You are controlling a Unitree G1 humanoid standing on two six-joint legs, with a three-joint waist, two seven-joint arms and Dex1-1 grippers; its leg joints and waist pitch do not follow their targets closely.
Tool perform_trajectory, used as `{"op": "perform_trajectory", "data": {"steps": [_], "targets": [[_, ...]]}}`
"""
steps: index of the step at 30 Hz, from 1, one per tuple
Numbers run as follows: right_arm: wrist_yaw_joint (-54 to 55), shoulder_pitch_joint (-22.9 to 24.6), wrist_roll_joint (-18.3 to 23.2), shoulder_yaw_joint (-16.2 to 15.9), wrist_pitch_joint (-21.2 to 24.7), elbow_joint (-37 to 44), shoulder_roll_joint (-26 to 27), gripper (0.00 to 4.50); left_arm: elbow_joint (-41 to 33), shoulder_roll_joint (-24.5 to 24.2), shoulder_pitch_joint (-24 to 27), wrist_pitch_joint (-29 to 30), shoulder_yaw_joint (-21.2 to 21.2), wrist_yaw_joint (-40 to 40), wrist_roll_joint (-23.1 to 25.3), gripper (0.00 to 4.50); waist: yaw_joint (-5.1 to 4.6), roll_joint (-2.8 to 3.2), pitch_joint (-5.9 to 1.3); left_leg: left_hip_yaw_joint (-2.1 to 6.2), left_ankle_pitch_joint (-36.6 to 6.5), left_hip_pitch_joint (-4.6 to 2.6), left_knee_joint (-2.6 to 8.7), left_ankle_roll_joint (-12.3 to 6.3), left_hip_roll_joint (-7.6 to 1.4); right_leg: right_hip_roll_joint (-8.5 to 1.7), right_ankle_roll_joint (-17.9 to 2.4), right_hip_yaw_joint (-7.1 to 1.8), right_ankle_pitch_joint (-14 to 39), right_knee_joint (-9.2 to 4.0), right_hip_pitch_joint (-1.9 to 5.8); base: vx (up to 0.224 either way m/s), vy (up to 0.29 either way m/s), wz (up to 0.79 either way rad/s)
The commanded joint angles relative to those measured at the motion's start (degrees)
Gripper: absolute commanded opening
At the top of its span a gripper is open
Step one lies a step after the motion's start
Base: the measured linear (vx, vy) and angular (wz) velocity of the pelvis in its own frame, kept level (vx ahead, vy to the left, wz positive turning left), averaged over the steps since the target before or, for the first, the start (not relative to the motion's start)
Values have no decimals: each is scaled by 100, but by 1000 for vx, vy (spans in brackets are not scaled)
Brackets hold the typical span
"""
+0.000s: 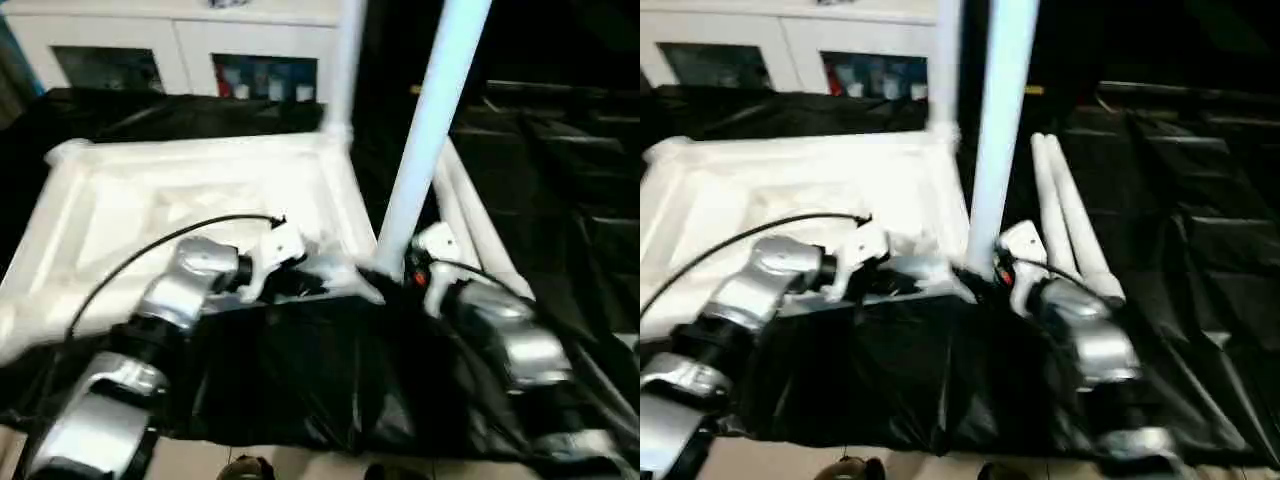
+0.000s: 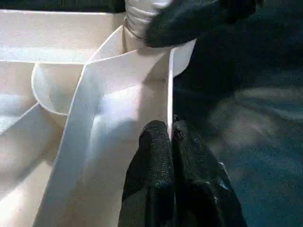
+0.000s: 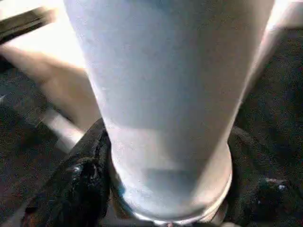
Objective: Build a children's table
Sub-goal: Rotate leg to tighten
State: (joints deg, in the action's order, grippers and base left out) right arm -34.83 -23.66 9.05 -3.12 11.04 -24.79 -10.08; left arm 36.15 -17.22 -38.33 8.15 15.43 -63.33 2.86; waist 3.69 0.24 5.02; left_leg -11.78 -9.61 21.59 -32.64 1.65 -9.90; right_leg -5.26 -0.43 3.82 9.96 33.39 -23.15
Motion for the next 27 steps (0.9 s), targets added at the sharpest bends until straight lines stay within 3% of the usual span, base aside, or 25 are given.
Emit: {"op": "perform_trajectory", "data": {"steps": [1, 5, 10, 11, 13, 17, 19, 23, 27], "targets": [[544, -34, -80, -56, 108, -252, 232, 275, -116, 240, 25, 250, 138, 287, 91, 0, -1, -3, -311, 235, -2087, -168, 468, 186, -363, -429, -1056, -280, 2553, -498, 145, 0, 0, 0], [1661, -174, -240, 98, -81, -572, 832, 275, -420, 691, 48, 719, 161, 990, 212, 0, -29, 54, -329, 234, -2099, -163, 480, 243, -359, -410, -1068, -285, 2288, -487, 150, 0, 0, 0], [2326, -394, -430, 135, -413, -811, 1264, 275, -629, 1152, 168, 895, 284, 1318, 232, 0, -35, 45, -347, 207, -1987, -151, 472, 172, -343, -377, -1122, -293, 1785, -460, 167, 0, 0, 0], [2333, -421, -407, 172, -424, -833, 1302, 331, -651, 1189, 191, 899, 306, 1309, 214, 0, -38, 42, -354, 202, -1926, -132, 470, 123, -337, -374, -1137, -293, 1654, -449, 185, 0, 0, 0], [2263, -439, -403, 179, -430, -830, 1282, 345, -656, 1177, 191, 895, 301, 1286, 189, 0, -35, 45, -368, 199, -1788, -121, 459, 52, -334, -371, -1152, -291, 1468, -427, 204, 0, 0, 0], [1888, -419, -412, 151, -464, -704, 957, 382, -614, 960, 176, 672, 284, 1091, 194, 0, -23, 31, -382, 172, -1486, -118, 425, -129, -328, -359, -1276, -293, 1028, -381, 228, 0, 0, 0], [1570, -398, -373, 144, -490, -628, 746, 382, -659, 805, 213, 628, 290, 974, 191, 0, -17, 32, -391, 176, -1391, -107, 419, -177, -331, -364, -1308, -287, 915, -363, 246, 0, 0, 0], [603, -312, -287, -14, -502, -383, 261, 382, -691, 519, 287, 382, 290, 557, 162, 0, -13, 26, -406, 159, -1003, -79, 367, -442, -332, -362, -1478, -276, 405, -306, 274, 0, 0, 0], [-588, -126, -189, -349, -453, 25, -325, 382, -593, 214, 287, 160, 317, 71, 134, 0, 6, 31, -393, 164, -1056, -86, 368, -498, -348, -358, -1494, -263, 539, -315, 281, 0, 0, 0]]}}
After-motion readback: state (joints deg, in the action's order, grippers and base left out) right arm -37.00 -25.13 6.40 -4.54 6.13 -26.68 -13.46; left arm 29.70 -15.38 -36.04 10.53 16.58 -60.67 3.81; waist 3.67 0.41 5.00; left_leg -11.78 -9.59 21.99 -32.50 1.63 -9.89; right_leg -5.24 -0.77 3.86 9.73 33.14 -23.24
